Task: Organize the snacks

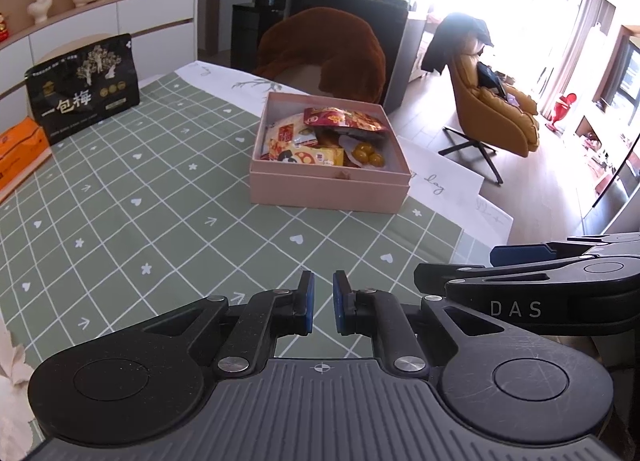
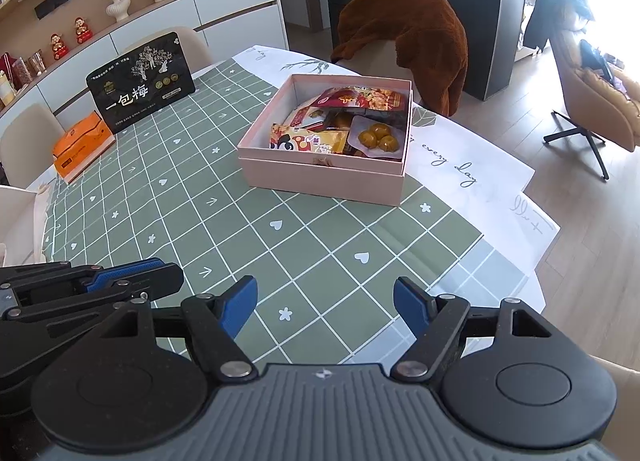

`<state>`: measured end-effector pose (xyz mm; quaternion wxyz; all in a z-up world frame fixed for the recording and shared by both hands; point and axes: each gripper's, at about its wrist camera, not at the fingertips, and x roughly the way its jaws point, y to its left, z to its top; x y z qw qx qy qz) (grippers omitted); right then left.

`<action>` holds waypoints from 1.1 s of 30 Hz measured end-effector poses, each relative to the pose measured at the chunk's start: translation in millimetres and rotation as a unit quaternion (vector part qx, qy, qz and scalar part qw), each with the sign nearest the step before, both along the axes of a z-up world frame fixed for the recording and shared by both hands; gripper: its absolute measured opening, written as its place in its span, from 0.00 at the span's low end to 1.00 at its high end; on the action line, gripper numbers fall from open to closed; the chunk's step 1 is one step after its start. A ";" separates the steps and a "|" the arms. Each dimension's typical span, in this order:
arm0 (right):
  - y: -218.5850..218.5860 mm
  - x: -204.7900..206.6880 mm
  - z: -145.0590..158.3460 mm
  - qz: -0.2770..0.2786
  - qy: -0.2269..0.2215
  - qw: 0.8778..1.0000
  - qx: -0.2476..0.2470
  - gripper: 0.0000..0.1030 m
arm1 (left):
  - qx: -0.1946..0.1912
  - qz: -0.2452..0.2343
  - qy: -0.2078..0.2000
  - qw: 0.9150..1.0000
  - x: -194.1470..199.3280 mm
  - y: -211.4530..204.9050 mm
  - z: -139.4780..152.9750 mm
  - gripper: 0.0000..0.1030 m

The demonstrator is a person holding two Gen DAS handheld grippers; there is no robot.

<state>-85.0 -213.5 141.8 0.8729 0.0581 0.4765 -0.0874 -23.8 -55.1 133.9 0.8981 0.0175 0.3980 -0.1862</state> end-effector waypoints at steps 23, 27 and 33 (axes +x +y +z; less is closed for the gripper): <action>0.2 -0.2 -3.1 0.000 0.002 1.000 0.003 0.74 | -0.003 -0.001 0.002 1.000 -0.1 -2.6 -0.5 0.13; -0.2 -0.2 -3.2 -0.001 0.002 1.000 0.003 0.74 | -0.003 -0.001 0.002 1.000 -0.3 -3.3 -0.4 0.13; -0.1 0.0 -3.2 -0.001 0.003 1.000 0.003 0.74 | -0.004 -0.001 0.002 1.000 0.1 -2.8 -0.4 0.13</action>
